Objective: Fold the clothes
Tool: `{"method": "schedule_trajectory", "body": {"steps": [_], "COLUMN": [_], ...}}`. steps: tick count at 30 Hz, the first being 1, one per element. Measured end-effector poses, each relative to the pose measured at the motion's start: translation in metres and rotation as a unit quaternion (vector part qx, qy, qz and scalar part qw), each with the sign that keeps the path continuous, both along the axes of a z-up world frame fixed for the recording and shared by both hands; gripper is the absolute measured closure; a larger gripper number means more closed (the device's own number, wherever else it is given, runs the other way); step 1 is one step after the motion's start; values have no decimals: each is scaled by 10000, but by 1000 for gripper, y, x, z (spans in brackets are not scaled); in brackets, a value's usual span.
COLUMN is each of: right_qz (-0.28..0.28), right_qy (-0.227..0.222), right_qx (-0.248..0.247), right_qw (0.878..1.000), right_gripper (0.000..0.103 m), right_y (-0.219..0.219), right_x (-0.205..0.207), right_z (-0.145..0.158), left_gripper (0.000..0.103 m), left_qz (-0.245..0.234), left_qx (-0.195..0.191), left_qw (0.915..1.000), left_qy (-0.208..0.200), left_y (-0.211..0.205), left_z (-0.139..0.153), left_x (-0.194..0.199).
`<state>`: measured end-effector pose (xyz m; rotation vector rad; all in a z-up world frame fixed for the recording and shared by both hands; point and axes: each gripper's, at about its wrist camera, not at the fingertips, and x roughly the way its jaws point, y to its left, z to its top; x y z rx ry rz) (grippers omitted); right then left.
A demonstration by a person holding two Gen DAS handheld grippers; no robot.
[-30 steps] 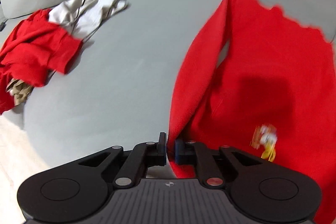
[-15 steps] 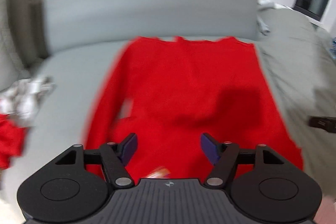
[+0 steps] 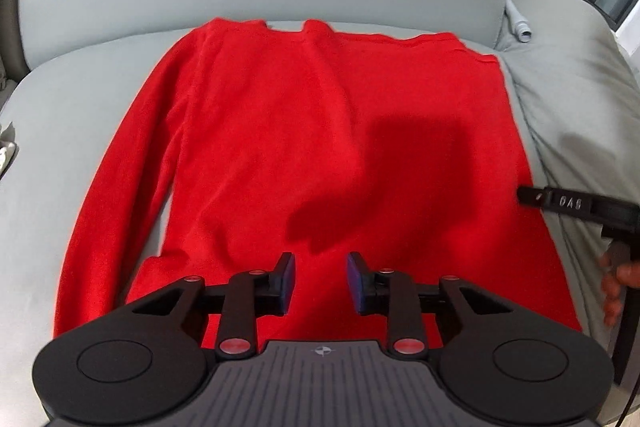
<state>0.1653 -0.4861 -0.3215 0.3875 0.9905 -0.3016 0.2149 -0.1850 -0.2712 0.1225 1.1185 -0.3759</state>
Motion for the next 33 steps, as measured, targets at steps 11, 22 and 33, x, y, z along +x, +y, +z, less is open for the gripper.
{"method": "schedule_trajectory", "body": {"steps": [11, 22, 33], "right_qz": [2570, 656, 408], "right_qy": [-496, -459, -218], "right_qx": [639, -363, -330], "right_qw": [9630, 9961, 9984], "right_gripper": [85, 67, 54], "right_y": [154, 6, -39], "right_x": [60, 41, 133], "right_z": [47, 52, 16], "left_gripper": [73, 68, 66], "left_qz": [654, 452, 251], "left_qx": [252, 30, 113], "left_qw": [9975, 9988, 9990], "left_qy": [71, 158, 351], "left_y": [28, 14, 22], "left_z": [-9, -14, -19], "left_x": [11, 11, 15]}}
